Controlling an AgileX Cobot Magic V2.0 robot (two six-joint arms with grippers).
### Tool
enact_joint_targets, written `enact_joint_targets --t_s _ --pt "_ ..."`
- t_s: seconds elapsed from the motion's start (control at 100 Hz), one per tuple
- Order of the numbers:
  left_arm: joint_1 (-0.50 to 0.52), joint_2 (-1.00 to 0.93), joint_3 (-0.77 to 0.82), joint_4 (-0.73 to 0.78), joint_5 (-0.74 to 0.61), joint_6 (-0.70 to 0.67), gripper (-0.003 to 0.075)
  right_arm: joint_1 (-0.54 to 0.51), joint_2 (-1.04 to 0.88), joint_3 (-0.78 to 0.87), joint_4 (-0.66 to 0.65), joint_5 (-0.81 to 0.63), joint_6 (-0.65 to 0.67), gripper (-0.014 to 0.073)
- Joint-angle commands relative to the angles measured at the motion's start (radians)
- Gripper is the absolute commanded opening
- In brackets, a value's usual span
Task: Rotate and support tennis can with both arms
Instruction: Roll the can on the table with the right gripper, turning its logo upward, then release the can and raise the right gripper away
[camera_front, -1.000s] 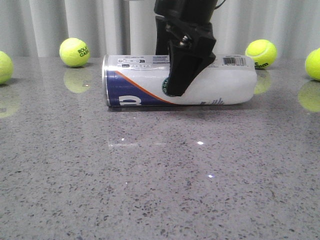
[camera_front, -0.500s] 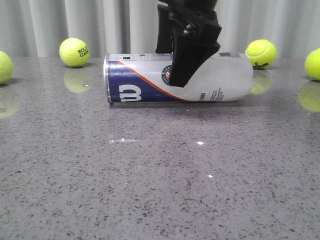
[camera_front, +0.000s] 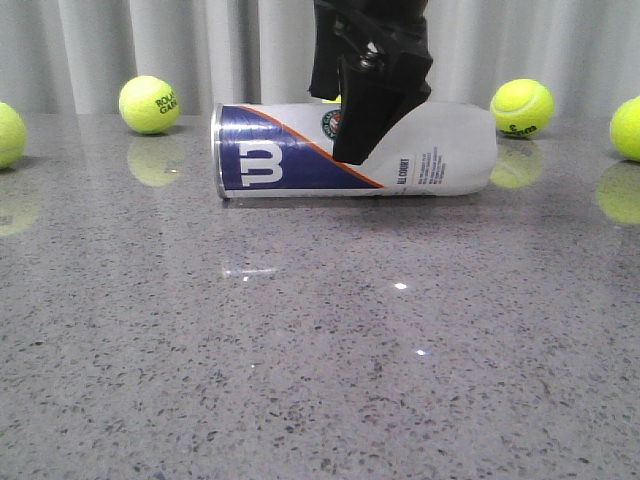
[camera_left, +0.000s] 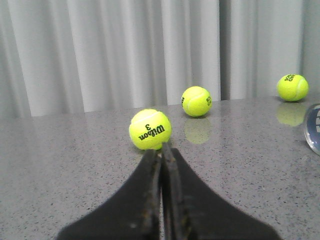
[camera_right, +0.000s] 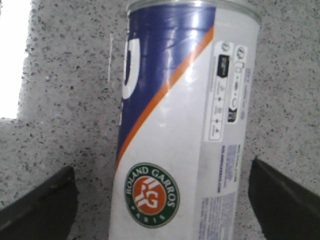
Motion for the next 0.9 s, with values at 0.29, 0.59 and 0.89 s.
enact_joint_targets --t_s 0.29,0.59,0.89 --pt "0.004 -0.037 0.048 -0.001 -0.082 -0.010 -0.0021 -0.004 -0.061 -0.033 0.000 -0.043 -0.005 0.0657" --pt "0.004 -0.037 0.048 -0.001 -0.082 -0.010 -0.0021 -0.004 -0.124 -0.035 -0.050 -0.044 0.347 0.0657" --pt "0.004 -0.037 0.048 -0.001 -0.082 -0.010 -0.0021 -0.024 -0.286 -0.035 -0.227 -0.057 0.820 0.0655"
